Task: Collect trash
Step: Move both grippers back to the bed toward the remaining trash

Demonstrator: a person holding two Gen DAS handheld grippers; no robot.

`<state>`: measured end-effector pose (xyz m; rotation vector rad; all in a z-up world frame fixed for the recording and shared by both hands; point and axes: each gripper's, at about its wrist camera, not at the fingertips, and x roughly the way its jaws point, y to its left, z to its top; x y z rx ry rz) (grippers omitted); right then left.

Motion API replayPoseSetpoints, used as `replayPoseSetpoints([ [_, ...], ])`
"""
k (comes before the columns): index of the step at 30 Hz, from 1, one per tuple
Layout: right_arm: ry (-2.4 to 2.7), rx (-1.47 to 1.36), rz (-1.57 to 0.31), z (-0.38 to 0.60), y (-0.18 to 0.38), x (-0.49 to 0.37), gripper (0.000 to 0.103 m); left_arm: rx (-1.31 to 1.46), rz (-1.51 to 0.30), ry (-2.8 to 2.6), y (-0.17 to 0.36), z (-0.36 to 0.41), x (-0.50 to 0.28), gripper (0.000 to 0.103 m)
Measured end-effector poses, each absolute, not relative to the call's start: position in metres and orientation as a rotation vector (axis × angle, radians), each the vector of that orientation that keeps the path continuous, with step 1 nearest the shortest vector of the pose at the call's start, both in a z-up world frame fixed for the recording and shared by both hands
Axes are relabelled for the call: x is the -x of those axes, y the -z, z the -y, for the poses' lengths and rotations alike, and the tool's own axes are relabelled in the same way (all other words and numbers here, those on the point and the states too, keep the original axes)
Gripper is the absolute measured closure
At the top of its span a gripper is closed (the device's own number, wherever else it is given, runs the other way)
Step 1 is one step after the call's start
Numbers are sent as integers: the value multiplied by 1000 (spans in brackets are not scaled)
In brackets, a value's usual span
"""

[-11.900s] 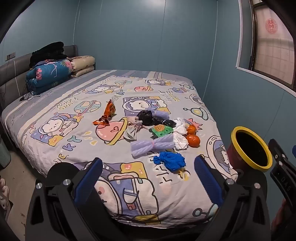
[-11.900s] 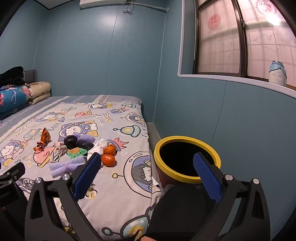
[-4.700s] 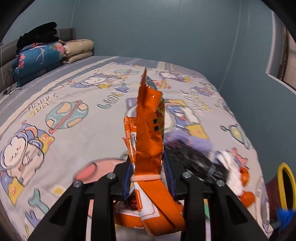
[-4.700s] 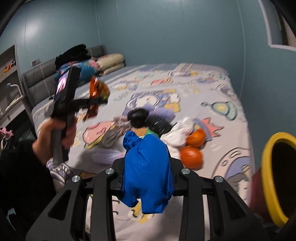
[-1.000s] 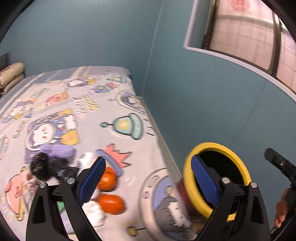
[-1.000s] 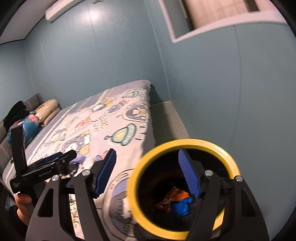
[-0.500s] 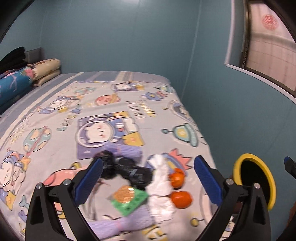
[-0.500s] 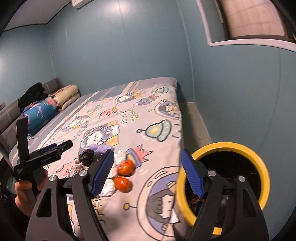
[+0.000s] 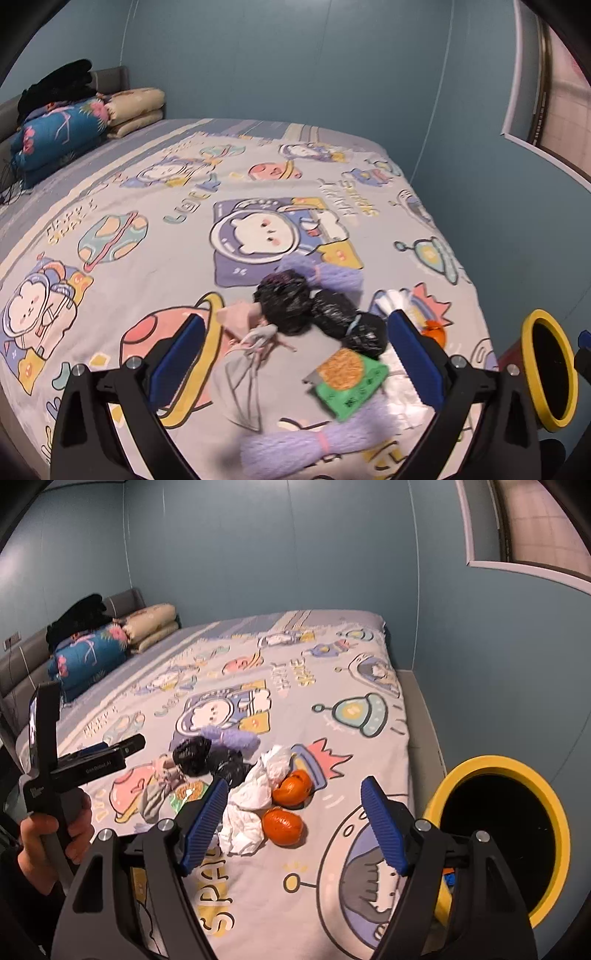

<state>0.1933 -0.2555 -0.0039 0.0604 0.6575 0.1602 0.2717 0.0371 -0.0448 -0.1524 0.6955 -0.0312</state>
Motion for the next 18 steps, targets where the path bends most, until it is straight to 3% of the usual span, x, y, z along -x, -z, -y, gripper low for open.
replayPoseSetpoints([
  [18,-226,50,-773,194,62,-251,32,195,-809,-62,111,-74,-301,8],
])
